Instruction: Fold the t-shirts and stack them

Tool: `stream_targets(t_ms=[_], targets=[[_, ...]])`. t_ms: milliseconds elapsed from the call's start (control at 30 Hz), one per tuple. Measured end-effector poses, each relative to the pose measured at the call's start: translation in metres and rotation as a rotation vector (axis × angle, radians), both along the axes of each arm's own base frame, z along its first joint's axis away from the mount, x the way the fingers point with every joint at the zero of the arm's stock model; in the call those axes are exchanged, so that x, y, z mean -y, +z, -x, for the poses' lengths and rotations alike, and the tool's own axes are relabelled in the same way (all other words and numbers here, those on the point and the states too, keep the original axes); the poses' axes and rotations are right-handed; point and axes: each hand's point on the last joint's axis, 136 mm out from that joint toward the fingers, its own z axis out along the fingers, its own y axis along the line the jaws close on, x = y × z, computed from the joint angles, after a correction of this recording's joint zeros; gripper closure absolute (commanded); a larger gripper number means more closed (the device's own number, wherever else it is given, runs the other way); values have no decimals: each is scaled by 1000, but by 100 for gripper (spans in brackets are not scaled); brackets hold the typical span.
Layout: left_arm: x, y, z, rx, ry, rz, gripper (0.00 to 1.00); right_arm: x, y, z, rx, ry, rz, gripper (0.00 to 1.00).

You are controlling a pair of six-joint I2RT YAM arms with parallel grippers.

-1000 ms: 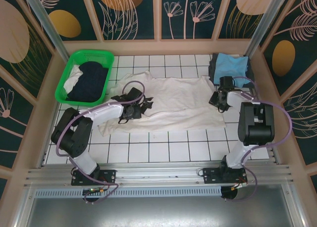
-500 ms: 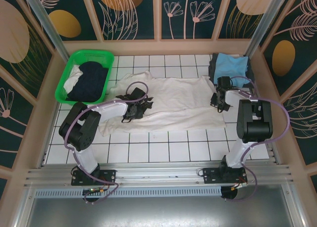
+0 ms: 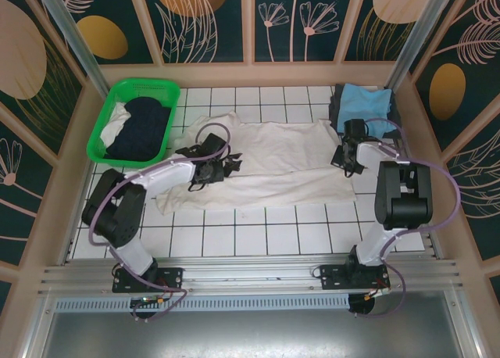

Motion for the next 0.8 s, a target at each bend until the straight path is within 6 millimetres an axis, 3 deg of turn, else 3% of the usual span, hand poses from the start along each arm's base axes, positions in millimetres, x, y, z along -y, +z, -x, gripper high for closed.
stream_targets(t_ms=[267,467,533,567,800], targets=[[-7,55,1,121,27,53,100,-7,39,11,77,14,1,100],[-15,67,12,142,40,71,100,-18,58,31,105,22,-2,100],[-16,63,17,130,40,74,80,-22,64,42,120,19,-14,100],[-16,58,19,119,39,79,62,-23,68,48,128,18,-19,100],[-18,23,34,37,27,68,46,-24,78,70,153,-13,-40,100]])
